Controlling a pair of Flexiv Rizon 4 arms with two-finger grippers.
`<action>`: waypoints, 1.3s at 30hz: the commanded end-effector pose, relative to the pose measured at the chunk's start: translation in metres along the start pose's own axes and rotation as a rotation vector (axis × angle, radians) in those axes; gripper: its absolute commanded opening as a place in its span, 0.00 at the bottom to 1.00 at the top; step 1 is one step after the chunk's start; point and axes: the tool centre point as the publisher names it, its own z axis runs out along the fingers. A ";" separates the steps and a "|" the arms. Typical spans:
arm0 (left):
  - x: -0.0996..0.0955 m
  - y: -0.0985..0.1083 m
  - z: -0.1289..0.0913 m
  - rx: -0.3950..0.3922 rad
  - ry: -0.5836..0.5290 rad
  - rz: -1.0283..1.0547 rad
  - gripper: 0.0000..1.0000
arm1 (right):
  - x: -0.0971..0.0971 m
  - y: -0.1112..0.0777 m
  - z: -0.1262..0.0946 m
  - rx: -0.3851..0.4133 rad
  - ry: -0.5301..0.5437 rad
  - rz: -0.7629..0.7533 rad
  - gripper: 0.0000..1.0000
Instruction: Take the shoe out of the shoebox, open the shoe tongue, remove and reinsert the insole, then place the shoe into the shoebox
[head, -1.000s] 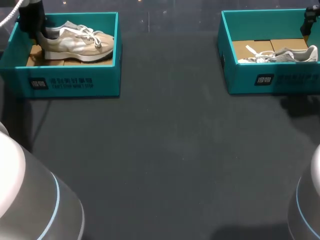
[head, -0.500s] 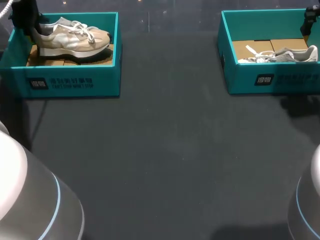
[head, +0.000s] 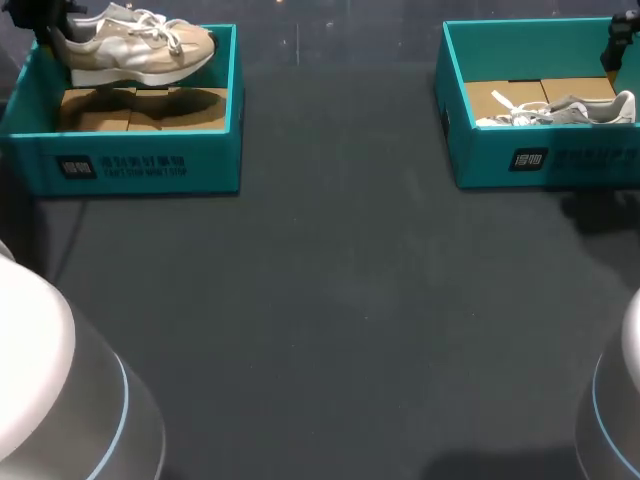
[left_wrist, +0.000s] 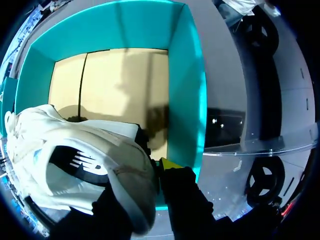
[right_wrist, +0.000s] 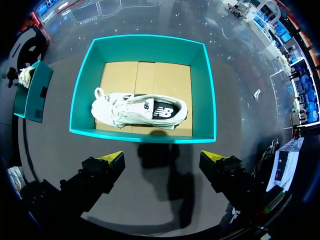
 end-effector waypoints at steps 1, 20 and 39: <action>-0.002 -0.021 -0.036 -0.044 0.012 -0.004 0.00 | 0.000 -0.001 0.000 -0.001 -0.001 0.001 1.00; -0.016 -0.071 -0.158 -0.119 0.048 -0.004 0.00 | 0.000 -0.001 0.000 -0.001 -0.001 0.001 1.00; -0.066 -0.199 -0.200 -0.184 0.102 0.021 0.00 | 0.000 -0.001 0.000 -0.001 -0.001 0.001 1.00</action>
